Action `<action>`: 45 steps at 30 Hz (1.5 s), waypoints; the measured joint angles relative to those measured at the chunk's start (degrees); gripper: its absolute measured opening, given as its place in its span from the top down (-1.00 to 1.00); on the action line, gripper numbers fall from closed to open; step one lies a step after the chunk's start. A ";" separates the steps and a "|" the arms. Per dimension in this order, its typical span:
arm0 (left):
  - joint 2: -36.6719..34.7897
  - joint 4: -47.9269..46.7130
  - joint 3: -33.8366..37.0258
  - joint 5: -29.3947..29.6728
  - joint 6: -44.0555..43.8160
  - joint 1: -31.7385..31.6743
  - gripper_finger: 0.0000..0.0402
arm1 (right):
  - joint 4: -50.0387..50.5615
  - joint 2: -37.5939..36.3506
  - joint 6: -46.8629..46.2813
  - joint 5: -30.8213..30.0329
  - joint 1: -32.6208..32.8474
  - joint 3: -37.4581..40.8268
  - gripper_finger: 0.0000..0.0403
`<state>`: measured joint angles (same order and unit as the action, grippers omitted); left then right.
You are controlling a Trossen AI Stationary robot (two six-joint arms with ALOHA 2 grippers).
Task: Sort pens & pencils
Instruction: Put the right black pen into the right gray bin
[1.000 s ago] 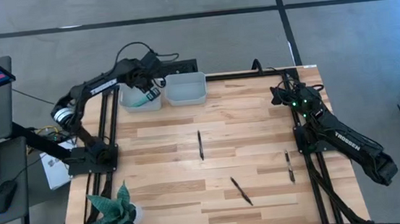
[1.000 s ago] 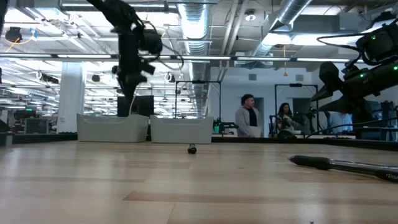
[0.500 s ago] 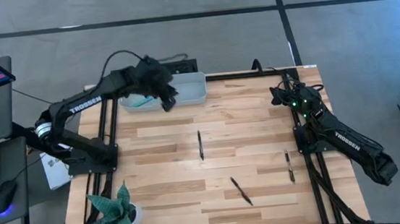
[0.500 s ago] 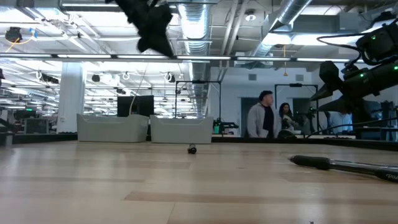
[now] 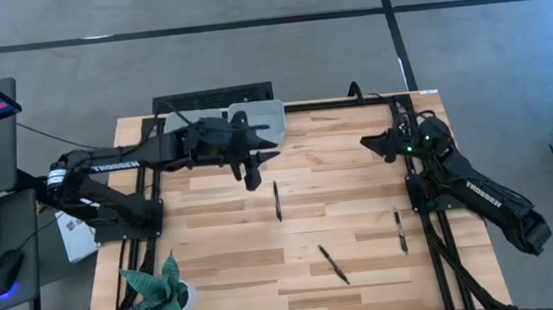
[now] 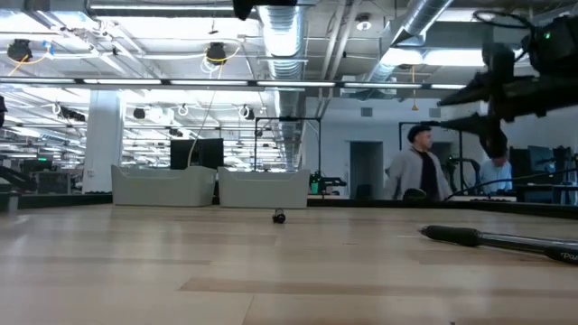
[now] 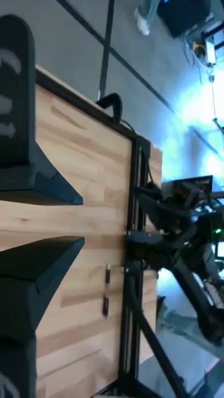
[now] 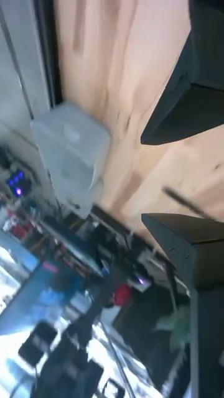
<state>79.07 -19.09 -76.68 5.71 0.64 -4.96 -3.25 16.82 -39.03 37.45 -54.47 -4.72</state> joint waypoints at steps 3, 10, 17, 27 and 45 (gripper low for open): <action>0.00 -0.39 0.02 2.91 0.57 1.18 0.59 | -0.20 0.00 0.00 0.00 2.03 -3.67 -0.05; -4.17 -7.18 0.11 10.46 1.49 1.37 0.59 | -0.21 -0.02 0.48 0.02 6.40 -13.25 -0.05; -14.94 -16.87 0.99 15.51 1.69 1.35 0.59 | 4.38 0.00 3.63 -5.98 9.99 -19.79 -0.05; -41.98 3.95 30.96 16.00 -1.51 1.41 0.59 | 34.35 4.11 10.11 -25.86 18.15 -35.17 -0.05; -50.88 9.20 46.99 15.83 -4.03 1.39 0.59 | 80.35 27.11 -17.01 -37.77 48.58 -58.58 -0.05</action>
<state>28.18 -9.89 -29.69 21.54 -3.39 -3.57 77.10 43.93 -56.04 -0.31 -5.89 -63.30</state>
